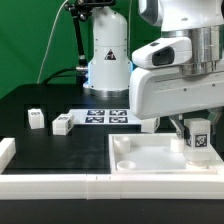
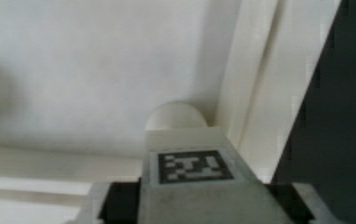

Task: Assemble one leg

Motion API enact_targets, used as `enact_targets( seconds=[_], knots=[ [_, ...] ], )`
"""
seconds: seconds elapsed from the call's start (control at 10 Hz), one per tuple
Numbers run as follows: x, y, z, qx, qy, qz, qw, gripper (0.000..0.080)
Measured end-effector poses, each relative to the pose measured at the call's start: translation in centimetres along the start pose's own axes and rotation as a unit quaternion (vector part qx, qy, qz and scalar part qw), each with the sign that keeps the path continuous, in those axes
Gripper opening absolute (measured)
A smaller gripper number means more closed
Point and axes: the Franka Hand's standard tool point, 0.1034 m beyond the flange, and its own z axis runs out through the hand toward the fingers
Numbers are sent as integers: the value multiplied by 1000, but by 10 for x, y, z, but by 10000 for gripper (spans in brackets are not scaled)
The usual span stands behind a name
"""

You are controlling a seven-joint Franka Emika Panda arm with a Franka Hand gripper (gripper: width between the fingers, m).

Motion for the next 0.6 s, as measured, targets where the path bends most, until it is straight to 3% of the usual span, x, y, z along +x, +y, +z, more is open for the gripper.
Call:
enact_targets(
  seconds=[0.4, 0.6],
  knots=[
    [0, 0, 0, 0, 0, 11, 1000, 294],
    [0, -2, 1, 8, 18, 159, 987, 294]
  ],
)
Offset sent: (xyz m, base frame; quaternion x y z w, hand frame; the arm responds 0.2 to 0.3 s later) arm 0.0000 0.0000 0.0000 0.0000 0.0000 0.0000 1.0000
